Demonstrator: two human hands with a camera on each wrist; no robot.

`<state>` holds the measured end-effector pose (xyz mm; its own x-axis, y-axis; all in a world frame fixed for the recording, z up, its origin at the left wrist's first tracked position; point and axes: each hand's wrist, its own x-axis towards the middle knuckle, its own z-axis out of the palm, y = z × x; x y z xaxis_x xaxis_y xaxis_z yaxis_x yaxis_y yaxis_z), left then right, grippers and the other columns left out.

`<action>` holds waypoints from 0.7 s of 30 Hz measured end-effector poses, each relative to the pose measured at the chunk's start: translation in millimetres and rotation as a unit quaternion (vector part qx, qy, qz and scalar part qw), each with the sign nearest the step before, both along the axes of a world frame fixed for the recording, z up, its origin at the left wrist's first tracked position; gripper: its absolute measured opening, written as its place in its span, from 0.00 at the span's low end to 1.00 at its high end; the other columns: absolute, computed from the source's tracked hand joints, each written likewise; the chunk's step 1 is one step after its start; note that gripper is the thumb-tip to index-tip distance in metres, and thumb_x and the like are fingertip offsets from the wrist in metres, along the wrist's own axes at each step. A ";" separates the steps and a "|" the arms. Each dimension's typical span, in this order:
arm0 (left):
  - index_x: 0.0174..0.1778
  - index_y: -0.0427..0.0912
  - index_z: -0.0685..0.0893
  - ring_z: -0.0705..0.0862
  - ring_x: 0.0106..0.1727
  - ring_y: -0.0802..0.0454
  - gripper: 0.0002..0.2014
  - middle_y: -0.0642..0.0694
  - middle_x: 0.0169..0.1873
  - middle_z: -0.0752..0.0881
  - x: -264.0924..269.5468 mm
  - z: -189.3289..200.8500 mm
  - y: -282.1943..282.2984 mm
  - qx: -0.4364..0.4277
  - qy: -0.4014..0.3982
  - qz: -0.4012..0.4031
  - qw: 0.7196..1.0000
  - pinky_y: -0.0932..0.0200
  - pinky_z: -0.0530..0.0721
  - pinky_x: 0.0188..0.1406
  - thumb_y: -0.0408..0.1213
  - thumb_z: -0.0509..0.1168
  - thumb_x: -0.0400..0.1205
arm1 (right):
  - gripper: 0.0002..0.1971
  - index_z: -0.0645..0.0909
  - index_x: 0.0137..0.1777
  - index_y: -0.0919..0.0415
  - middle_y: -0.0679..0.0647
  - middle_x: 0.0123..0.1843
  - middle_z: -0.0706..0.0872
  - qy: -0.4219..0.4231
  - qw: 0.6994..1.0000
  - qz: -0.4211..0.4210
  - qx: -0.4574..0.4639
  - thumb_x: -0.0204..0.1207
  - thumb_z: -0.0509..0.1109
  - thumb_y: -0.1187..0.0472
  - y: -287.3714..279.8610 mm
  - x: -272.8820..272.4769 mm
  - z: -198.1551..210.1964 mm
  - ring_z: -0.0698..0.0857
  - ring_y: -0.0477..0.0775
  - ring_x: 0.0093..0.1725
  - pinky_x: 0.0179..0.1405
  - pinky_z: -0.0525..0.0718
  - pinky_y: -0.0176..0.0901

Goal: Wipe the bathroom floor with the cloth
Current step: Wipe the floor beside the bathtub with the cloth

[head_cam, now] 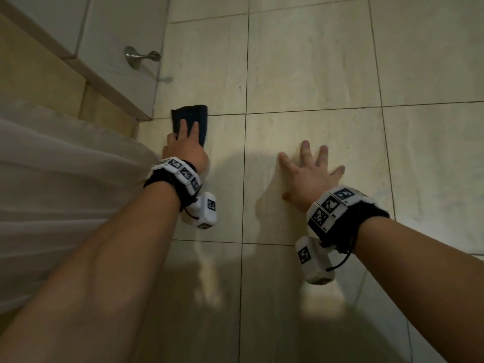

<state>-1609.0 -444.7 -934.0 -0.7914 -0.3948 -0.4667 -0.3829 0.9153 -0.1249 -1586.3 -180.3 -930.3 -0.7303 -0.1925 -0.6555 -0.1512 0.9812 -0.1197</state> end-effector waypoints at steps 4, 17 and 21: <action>0.87 0.53 0.41 0.55 0.83 0.33 0.37 0.48 0.86 0.39 11.1 -2.8 -54.0 -0.010 -0.030 0.067 0.997 0.37 0.61 0.80 0.35 0.55 0.87 | 0.49 0.36 0.84 0.31 0.53 0.86 0.26 -0.005 1.000 0.001 0.002 0.78 0.72 0.45 -0.7 -1.1 1.1 0.29 0.71 0.84 0.74 0.47 0.87; 0.87 0.51 0.41 0.58 0.81 0.31 0.37 0.46 0.86 0.40 69.1 -1.5 -85.1 -0.025 -0.047 0.094 0.994 0.37 0.63 0.79 0.33 0.55 0.86 | 0.50 0.38 0.84 0.32 0.53 0.86 0.26 -0.006 1.000 -0.002 -0.004 0.77 0.74 0.46 -0.8 -0.7 2.2 0.29 0.71 0.83 0.74 0.45 0.88; 0.87 0.53 0.42 0.60 0.80 0.31 0.36 0.45 0.86 0.41 96.7 -1.1 -80.8 -0.025 -0.051 0.091 0.994 0.39 0.64 0.79 0.34 0.54 0.87 | 0.49 0.38 0.84 0.32 0.54 0.86 0.27 -0.011 1.000 0.005 -0.003 0.78 0.73 0.47 -0.2 0.0 5.6 0.29 0.72 0.83 0.74 0.45 0.88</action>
<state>-1512.4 -525.5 -935.1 -0.6537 -0.5520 -0.5176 -0.5250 0.8235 -0.2152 -1586.3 -180.5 -924.7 -0.7135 -0.2041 -0.6702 -0.1588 0.9788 -0.1290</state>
